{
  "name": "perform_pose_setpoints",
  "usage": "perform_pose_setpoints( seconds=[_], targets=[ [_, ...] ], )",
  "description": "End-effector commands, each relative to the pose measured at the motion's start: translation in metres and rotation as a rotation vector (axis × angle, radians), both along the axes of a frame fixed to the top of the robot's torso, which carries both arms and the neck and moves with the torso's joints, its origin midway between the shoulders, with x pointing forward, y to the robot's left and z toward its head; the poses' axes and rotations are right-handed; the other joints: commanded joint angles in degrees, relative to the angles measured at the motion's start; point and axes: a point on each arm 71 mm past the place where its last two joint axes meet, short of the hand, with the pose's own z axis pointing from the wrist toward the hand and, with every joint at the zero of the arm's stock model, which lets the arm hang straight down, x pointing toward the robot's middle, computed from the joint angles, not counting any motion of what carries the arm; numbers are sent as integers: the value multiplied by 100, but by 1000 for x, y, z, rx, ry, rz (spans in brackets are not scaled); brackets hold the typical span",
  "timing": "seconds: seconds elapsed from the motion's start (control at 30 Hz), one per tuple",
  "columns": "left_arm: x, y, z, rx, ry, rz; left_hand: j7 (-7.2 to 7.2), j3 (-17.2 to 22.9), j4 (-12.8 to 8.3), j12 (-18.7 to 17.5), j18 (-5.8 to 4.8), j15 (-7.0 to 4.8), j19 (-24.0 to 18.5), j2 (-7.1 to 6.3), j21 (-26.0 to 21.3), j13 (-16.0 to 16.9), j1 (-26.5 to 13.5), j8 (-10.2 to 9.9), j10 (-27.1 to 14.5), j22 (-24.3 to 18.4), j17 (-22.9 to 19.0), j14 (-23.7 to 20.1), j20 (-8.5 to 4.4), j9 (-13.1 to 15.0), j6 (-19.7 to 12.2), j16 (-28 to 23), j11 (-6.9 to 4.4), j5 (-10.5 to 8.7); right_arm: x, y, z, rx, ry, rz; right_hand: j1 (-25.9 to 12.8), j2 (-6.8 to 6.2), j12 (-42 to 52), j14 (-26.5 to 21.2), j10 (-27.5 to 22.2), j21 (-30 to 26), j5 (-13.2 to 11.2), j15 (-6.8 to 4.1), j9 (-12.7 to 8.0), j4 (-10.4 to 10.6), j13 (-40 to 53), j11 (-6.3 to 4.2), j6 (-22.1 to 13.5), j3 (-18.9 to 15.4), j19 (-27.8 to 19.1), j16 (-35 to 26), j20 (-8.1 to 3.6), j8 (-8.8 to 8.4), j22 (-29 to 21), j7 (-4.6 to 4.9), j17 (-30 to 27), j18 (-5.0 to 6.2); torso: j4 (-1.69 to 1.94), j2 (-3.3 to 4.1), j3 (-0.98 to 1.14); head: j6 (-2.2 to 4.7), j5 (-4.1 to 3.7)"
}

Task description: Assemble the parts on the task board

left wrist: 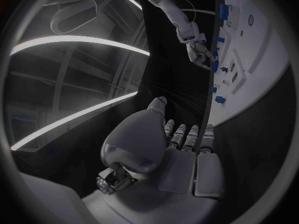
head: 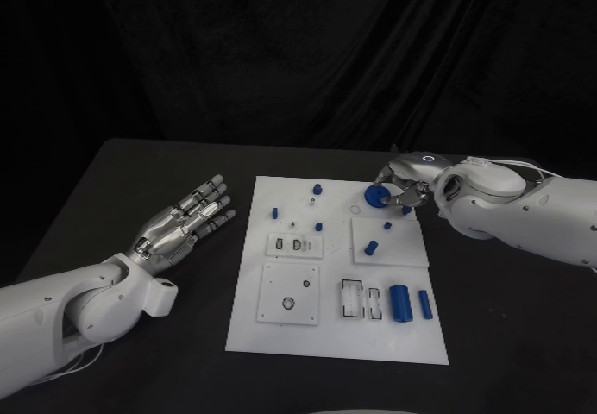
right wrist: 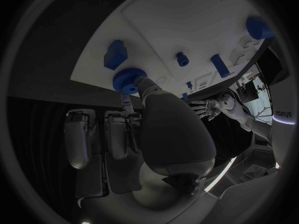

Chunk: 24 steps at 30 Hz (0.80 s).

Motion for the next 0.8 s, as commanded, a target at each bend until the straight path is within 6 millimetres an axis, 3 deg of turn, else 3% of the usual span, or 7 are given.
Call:
perform_pose_setpoints(
  seconds=[0.03, 0.17, 0.27, 0.6, 0.8],
  targets=[
    [-1, 1, 10, -96, -107, 5, 35, 22, -10, 26, 70, 50, -5, 37, 19, 3, 6, 16, -6, 8, 7, -7, 51, 1, 2, 22, 38, 35, -1, -2, -6, -44, 10, -14, 9, 62, 15, 610, 606, -33, 65, -40, 1232, -127, 1508, -45, -75, -26, 367, 13, -52, 791, 1272, -157, 1507, 6, -1, 3, 1, 3, 3],
    [-1, 1, 10, -96, -106, 4, 35, 22, -10, 26, 70, 50, -5, 37, 19, 3, 6, 16, -6, 8, 7, -7, 51, 1, 2, 22, 38, 35, -3, 0, -5, -35, -5, -1, -39, 98, 15, 610, 606, -31, 144, -51, 1762, -193, 1508, -48, -281, -8, 375, 13, -53, 1321, 1284, -170, 1507, 4, -3, 3, 2, 9, 13],
    [-2, 2, 10, -95, -105, 6, 35, 22, -10, 26, 70, 50, -5, 37, 19, 3, 6, 16, -6, 8, 7, -7, 51, 1, 2, 22, 38, 35, -8, 6, 0, -14, -30, 23, -99, 96, 15, 610, 606, -22, 139, -55, 1935, -167, 1508, -45, -366, 1, 386, 13, -51, 1500, 1296, -171, 1507, 0, -1, 1, 2, 27, 10],
    [-2, 2, 10, -94, -104, 6, 42, 43, -22, 27, 67, 63, -1, 41, 23, 5, 1, 16, -2, 10, 10, 3, 60, 1, 5, 25, 47, 35, -20, 47, 45, 38, -121, 151, -209, 90, 15, 610, 606, 7, 88, -59, 2075, -83, 1508, -53, -421, -5, 415, 13, -53, 1654, 1326, -189, 1507, -12, -8, 0, -1, 32, 2],
    [-1, 0, 10, -96, -104, 1, 43, 53, -30, 28, 66, 71, 0, 40, 23, 6, -2, 16, 3, 10, 12, 11, 65, 0, -1, 28, 52, 35, -21, 78, 53, 40, -127, 234, -226, 90, 15, 610, 606, 20, 85, -62, 2088, -69, 1508, -57, -439, -5, 428, 13, -55, 1666, 1338, -194, 1507, -17, -5, 0, -5, 45, -18]
  ],
)
